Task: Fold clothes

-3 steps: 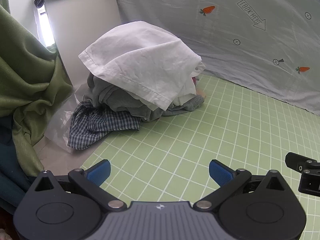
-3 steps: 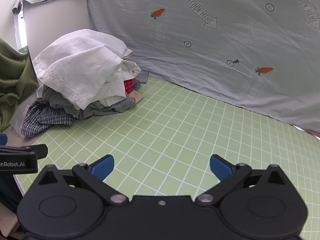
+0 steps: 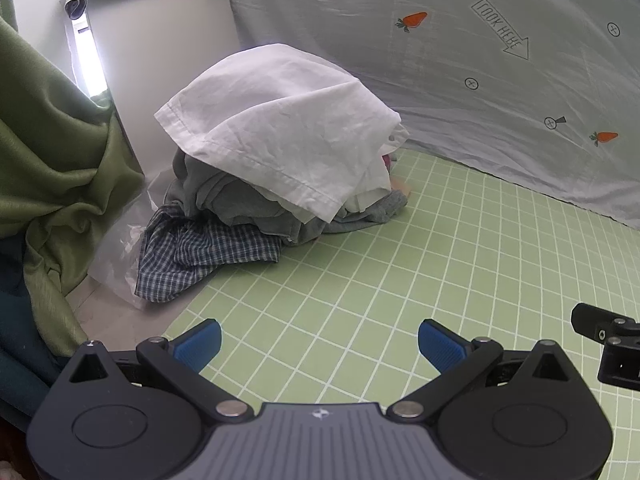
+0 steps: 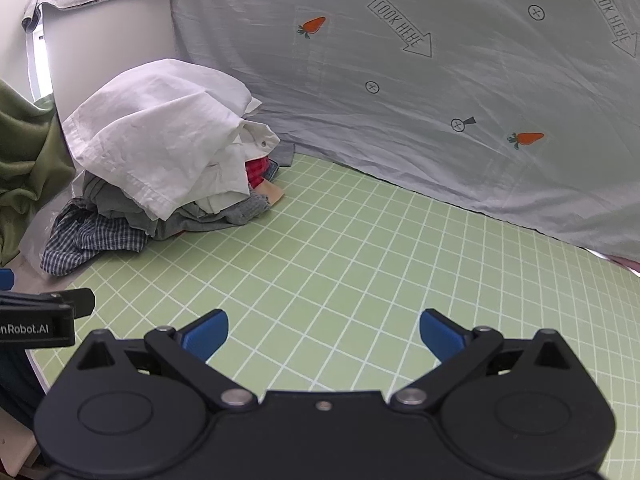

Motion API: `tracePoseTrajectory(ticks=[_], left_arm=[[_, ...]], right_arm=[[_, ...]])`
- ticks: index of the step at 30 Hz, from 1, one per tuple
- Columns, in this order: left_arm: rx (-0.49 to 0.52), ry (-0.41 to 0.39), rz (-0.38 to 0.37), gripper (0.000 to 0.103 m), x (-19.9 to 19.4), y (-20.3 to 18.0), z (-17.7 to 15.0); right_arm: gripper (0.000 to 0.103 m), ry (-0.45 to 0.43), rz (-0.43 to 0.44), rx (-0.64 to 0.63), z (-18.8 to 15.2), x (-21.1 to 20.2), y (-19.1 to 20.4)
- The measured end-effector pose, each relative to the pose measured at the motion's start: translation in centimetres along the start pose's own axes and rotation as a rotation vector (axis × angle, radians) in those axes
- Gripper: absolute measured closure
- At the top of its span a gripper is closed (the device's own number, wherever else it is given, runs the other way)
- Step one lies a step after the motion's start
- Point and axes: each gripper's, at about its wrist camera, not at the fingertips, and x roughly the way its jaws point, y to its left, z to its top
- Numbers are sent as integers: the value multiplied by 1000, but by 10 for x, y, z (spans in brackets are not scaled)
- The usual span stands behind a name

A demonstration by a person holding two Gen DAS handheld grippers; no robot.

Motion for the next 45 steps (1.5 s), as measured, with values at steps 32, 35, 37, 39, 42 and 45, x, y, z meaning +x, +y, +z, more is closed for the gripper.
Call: tracePoseTrajectory(ticks=[32, 35, 37, 39, 42, 45], left_arm=[[21, 7, -13, 0, 5, -5, 1], [23, 9, -13, 0, 5, -5, 1], [24, 10, -13, 0, 5, -6, 1], [25, 10, -13, 0, 6, -6, 1], [25, 12, -13, 0, 6, -6, 0], [26, 13, -12, 0, 6, -6, 0]], right_arm=[[0, 14, -10, -13, 3, 0, -2], [0, 15, -10, -13, 4, 1, -2], [0, 14, -11, -14, 3, 1, -2], [0, 14, -12, -14, 3, 1, -2], [0, 15, -12, -13, 2, 1, -3], [0, 14, -12, -12, 2, 1, -3]])
